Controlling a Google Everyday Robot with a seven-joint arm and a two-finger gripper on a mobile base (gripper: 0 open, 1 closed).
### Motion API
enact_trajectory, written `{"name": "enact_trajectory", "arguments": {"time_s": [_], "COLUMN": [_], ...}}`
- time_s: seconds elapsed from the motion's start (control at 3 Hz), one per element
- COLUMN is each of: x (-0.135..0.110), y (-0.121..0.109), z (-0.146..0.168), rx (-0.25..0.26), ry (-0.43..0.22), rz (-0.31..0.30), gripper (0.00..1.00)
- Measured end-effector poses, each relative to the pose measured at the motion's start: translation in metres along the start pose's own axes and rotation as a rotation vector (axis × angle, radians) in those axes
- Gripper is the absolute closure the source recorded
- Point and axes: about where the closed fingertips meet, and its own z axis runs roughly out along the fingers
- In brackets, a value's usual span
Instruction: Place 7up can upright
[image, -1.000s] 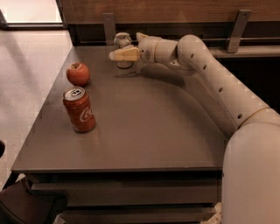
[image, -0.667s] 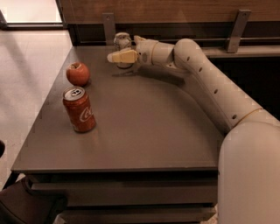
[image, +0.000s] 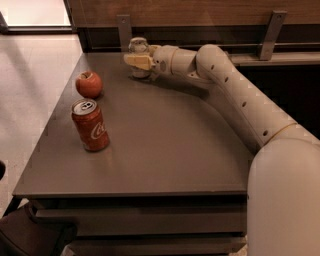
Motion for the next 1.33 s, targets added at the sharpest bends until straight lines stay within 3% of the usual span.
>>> {"name": "enact_trajectory", "arguments": {"time_s": [0.67,1.0,1.33], "x": [0.001,0.001,-0.018], "y": [0.005,0.006,0.007], "z": [0.007,0.008,-0.008], "rx": [-0.011,-0.013,0.009], "ry": [0.0,0.0,0.018], "rz": [0.002,0.002,-0.01], "gripper": [0.99,1.0,1.0]}}
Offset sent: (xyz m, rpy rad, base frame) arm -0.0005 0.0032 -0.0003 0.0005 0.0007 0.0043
